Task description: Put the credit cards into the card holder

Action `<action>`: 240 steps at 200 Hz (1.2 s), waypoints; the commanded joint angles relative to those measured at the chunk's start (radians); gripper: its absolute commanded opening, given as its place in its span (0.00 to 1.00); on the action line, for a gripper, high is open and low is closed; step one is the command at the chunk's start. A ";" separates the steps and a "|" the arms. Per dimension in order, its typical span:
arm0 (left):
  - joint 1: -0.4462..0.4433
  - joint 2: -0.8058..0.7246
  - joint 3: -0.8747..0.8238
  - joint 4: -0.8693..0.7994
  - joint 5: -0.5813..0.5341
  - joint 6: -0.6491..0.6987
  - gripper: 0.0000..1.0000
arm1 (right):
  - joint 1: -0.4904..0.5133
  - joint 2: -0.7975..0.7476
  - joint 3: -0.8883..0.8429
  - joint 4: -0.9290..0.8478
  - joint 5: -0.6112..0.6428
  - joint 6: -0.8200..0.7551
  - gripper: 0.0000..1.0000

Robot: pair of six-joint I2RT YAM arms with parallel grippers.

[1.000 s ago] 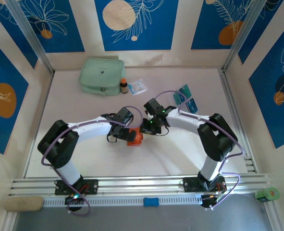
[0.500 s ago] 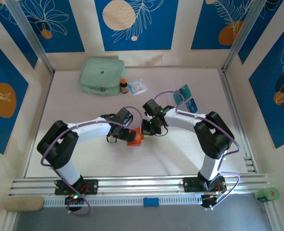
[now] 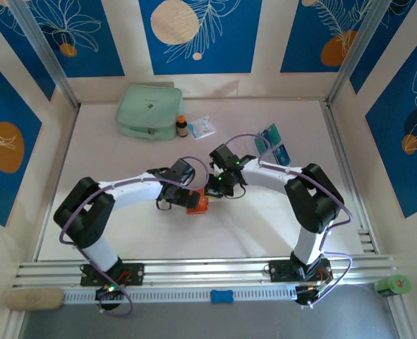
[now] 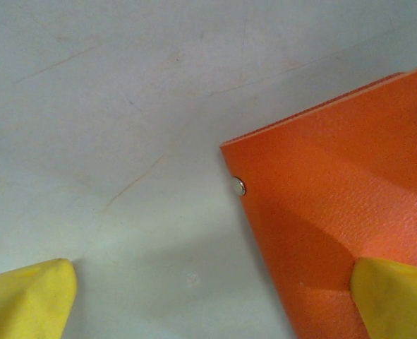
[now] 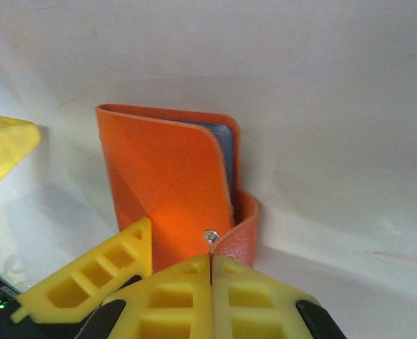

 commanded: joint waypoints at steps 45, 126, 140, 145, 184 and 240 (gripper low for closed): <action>-0.010 0.008 -0.028 -0.036 -0.016 0.020 1.00 | 0.013 0.062 -0.006 0.068 -0.062 0.041 0.00; -0.011 0.009 -0.029 -0.032 -0.016 0.019 1.00 | 0.032 0.083 -0.038 0.073 -0.061 0.069 0.00; -0.011 0.009 -0.029 -0.031 -0.016 0.018 1.00 | 0.032 0.089 -0.043 0.067 -0.056 0.078 0.00; -0.011 0.009 -0.029 -0.032 -0.016 0.018 1.00 | 0.032 0.091 -0.045 0.064 -0.054 0.081 0.00; -0.012 0.009 -0.031 -0.028 -0.015 0.015 1.00 | 0.030 0.108 -0.064 0.055 -0.044 0.109 0.00; -0.012 0.004 -0.021 -0.038 -0.011 0.020 1.00 | 0.029 0.135 -0.076 0.032 -0.025 0.161 0.00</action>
